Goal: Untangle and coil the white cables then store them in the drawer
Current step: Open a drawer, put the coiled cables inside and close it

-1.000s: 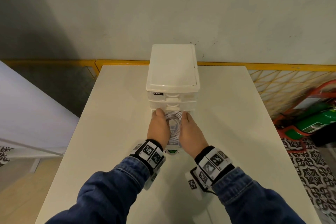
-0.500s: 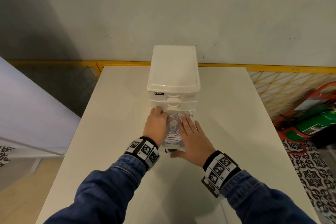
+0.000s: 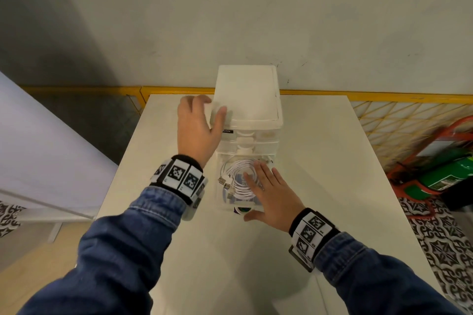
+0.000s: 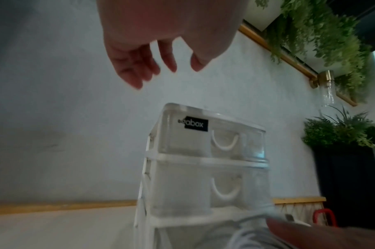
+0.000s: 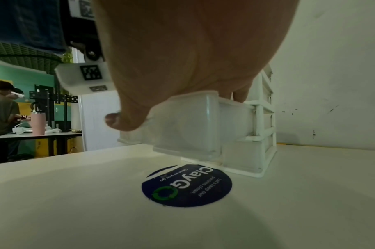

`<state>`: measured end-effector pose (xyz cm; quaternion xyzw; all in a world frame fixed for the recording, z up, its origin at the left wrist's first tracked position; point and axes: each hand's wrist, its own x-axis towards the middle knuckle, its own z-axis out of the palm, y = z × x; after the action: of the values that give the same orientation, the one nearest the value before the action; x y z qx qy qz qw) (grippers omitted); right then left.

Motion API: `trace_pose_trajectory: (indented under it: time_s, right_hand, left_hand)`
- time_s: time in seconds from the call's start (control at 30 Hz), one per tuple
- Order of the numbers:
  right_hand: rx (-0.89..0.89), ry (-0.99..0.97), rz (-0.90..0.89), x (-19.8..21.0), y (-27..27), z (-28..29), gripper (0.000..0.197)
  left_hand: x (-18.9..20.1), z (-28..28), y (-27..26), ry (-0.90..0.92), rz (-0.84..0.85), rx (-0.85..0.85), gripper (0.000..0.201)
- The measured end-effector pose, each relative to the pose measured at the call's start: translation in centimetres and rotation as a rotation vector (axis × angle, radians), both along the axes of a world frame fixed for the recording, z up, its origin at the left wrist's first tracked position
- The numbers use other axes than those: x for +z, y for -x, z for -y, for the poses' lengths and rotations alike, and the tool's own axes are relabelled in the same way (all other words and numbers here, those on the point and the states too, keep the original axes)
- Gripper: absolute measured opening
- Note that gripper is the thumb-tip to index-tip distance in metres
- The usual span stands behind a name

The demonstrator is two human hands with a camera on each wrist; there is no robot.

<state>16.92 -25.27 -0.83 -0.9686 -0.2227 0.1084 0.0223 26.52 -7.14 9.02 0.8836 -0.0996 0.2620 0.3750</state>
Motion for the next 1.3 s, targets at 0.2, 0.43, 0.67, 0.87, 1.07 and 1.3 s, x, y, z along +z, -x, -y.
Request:
trace_pose_trajectory:
  time_s: [0.2,0.43,0.67,0.87,1.07,1.3]
  right_hand:
    - [0.004,0.042,0.003,-0.1,-0.7,0.0,0.113]
    - [-0.105,0.119,0.034,1.2,-2.5,-0.2,0.095]
    - [-0.112,-0.100,0.042,0.7,-3.5,-0.5,0.068]
    - [-0.091,-0.045,0.270,0.0,-3.9,-0.5,0.049]
    - [-0.057,-0.108,0.437,-0.8,-3.9,0.1,0.043]
    - [-0.236,-0.281,0.494,-1.1,-4.8,-0.6,0.018]
  left_hand:
    - [-1.7,0.4,-1.9,-0.246,-0.383,-0.311,0.064]
    - [-2.1,0.3,-2.7,-0.310,-0.334,-0.284,0.052]
    - [-1.9,0.3,-2.9,-0.345,-0.323,-0.288,0.054]
    - [-1.5,0.4,-2.5,-0.351,-0.329,-0.284,0.054]
    - [-1.4,0.4,-2.4,-0.346,-0.334,-0.279,0.055]
    - [-1.3,0.4,-2.3,-0.330,-0.332,-0.281,0.054]
